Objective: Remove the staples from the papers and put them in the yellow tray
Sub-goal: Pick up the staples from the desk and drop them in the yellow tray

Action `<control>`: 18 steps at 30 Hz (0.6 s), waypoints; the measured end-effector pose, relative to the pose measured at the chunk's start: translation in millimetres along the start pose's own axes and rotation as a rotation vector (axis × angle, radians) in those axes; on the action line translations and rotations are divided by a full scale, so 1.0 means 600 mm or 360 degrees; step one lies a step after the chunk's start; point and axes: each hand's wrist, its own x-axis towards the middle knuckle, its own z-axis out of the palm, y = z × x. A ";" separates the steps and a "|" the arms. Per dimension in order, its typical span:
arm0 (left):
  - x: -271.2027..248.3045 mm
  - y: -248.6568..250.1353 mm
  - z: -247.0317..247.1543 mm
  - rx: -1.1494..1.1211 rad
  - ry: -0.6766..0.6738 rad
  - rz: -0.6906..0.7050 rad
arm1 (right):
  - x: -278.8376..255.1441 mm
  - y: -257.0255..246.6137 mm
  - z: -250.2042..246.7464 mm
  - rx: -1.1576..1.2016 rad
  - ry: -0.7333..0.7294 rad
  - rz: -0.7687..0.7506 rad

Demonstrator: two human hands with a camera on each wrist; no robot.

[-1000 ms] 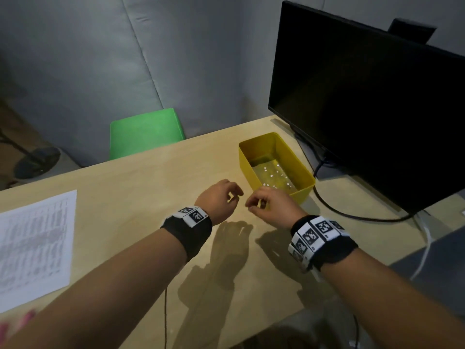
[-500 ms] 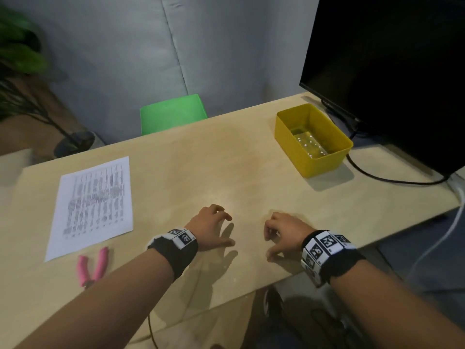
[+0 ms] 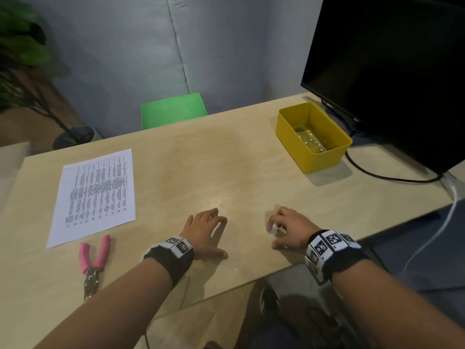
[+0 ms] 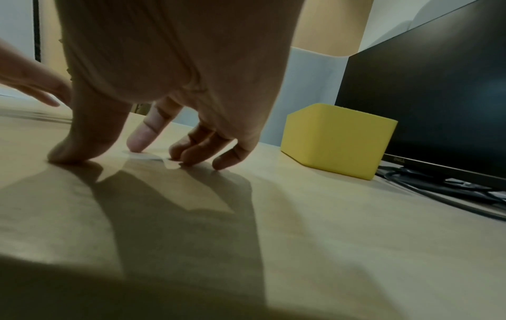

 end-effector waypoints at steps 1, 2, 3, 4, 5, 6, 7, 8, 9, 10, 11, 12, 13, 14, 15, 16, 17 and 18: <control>0.000 -0.001 0.001 -0.0012 0.0009 0.0002 | -0.001 0.000 0.000 0.0009 0.0009 -0.0022; -0.001 0.000 0.000 -0.0036 0.0028 0.0005 | -0.002 0.000 -0.001 0.0015 0.0029 -0.0052; -0.001 0.001 -0.002 -0.0069 0.0056 0.0009 | -0.003 0.000 -0.001 0.0017 0.0056 -0.0085; 0.000 0.002 -0.004 -0.0105 0.0085 0.0006 | -0.001 0.001 -0.002 0.0020 0.0076 -0.0116; 0.000 0.004 -0.006 -0.0135 0.0108 0.0008 | 0.000 0.002 -0.002 0.0028 0.0092 -0.0136; 0.000 0.005 -0.007 -0.0152 0.0129 0.0022 | 0.000 0.001 0.000 0.0038 0.0109 -0.0148; 0.000 0.006 -0.008 -0.0165 0.0146 0.0031 | 0.003 0.002 0.003 0.0046 0.0121 -0.0161; 0.001 0.008 -0.008 -0.0170 0.0174 0.0044 | 0.008 0.003 0.005 0.0043 0.0136 -0.0183; 0.002 0.010 -0.008 -0.0167 0.0205 0.0066 | 0.013 0.004 0.007 0.0040 0.0150 -0.0203; 0.005 0.013 -0.007 -0.0173 0.0224 0.0084 | 0.019 0.006 0.009 0.0041 0.0162 -0.0228; 0.005 0.017 -0.006 -0.0187 0.0242 0.0102 | 0.023 0.007 0.010 0.0041 0.0174 -0.0248; 0.004 0.020 -0.006 -0.0193 0.0262 0.0117 | 0.025 0.005 0.010 0.0033 0.0184 -0.0276; 0.004 0.024 -0.006 -0.0200 0.0272 0.0119 | 0.028 0.005 0.011 0.0018 0.0180 -0.0303; 0.005 0.028 -0.007 -0.0206 0.0283 0.0118 | 0.031 0.005 0.011 -0.0005 0.0170 -0.0333; 0.005 0.030 -0.007 -0.0204 0.0304 0.0130 | 0.032 0.004 0.011 -0.0025 0.0156 -0.0353; 0.005 0.032 -0.008 -0.0186 0.0320 0.0150 | 0.035 0.003 0.012 -0.0032 0.0150 -0.0374; 0.007 0.033 -0.008 -0.0158 0.0331 0.0176 | 0.038 0.003 0.013 -0.0034 0.0152 -0.0387; 0.009 0.034 -0.008 -0.0123 0.0335 0.0208 | 0.040 0.003 0.016 -0.0046 0.0157 -0.0399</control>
